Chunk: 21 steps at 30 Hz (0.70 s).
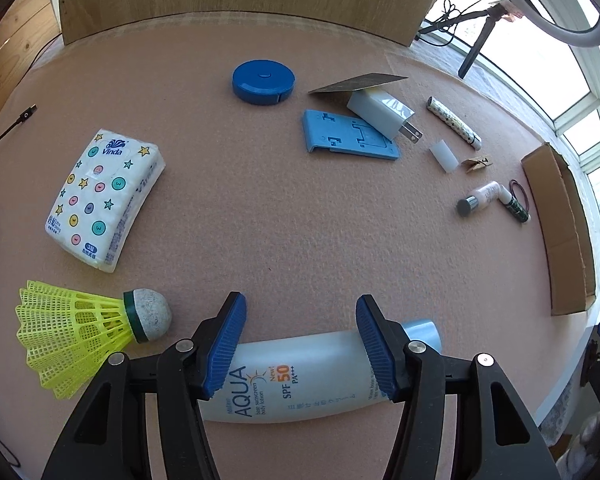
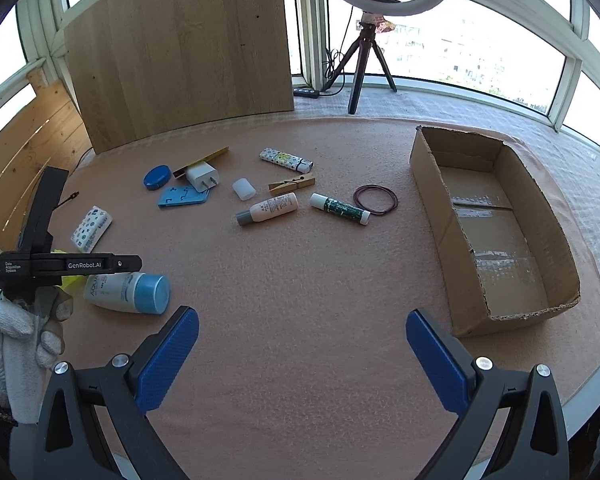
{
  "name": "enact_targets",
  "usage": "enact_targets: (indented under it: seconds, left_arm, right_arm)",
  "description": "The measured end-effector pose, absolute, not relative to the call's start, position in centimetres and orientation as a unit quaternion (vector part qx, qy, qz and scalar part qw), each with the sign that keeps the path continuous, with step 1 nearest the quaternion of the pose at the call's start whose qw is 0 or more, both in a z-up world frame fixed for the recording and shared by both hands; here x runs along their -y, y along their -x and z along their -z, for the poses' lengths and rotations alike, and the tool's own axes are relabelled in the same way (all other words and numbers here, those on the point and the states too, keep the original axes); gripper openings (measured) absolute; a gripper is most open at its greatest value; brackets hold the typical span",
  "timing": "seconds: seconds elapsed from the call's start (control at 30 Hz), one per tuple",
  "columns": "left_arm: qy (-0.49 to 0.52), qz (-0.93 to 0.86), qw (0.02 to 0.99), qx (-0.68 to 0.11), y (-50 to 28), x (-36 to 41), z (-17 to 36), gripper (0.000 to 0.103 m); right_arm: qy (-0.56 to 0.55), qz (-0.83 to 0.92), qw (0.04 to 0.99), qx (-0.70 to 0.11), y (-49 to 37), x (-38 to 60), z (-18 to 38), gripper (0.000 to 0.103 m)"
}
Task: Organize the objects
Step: 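Lower the left gripper onto the white AQUA sunscreen bottle and close it, then lift the sunscreen bottle with the left gripper and turn it cap-up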
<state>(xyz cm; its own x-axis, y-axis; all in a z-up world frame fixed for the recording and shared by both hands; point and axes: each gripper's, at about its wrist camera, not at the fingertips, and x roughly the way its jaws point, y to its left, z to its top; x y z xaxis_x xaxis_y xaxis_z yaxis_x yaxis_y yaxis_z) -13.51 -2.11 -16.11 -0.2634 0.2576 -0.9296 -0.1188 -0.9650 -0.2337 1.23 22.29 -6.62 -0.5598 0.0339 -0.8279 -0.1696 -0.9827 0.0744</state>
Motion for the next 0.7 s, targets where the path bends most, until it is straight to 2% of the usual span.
enact_targets:
  seconds: [0.4, 0.7]
  left_arm:
    - [0.597, -0.794, 0.087, 0.083, 9.6, 7.1, 15.8, 0.061]
    - [0.605, -0.781, 0.121, 0.102, 5.5, 7.2, 16.3, 0.060]
  right_arm:
    - [0.514, -0.853, -0.059, -0.071, -0.4, -17.3, 9.8, 0.102]
    - [0.544, -0.827, -0.094, -0.105, 0.4, -16.0, 12.1, 0.101]
